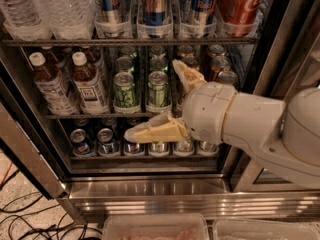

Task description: Pick redbull can from top shelf of fridge

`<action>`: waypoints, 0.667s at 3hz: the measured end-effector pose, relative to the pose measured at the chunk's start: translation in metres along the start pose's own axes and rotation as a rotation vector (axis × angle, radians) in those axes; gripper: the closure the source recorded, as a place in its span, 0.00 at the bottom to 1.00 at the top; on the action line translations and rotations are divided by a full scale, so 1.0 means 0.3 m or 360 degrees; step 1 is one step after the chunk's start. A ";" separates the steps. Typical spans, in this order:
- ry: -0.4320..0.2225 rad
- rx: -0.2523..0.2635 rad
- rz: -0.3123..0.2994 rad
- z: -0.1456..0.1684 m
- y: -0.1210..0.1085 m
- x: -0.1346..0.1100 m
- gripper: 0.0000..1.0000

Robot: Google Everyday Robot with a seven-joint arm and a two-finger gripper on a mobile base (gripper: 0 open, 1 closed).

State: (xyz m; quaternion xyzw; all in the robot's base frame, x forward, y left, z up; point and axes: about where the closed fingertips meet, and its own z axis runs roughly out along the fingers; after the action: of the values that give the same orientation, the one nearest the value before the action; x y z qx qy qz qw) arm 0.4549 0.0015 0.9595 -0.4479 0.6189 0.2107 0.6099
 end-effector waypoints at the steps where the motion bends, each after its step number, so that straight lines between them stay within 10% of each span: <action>1: -0.0019 0.0038 -0.0132 0.009 -0.036 -0.087 0.00; 2: -0.0019 0.0038 -0.0132 0.009 -0.036 -0.087 0.00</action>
Offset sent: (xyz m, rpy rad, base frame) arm 0.0058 0.0036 0.0236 -0.0302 -0.0703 -0.0050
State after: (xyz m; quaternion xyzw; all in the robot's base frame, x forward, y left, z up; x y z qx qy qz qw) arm 0.4615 0.0058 0.9868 -0.4646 0.5986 0.1804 0.6271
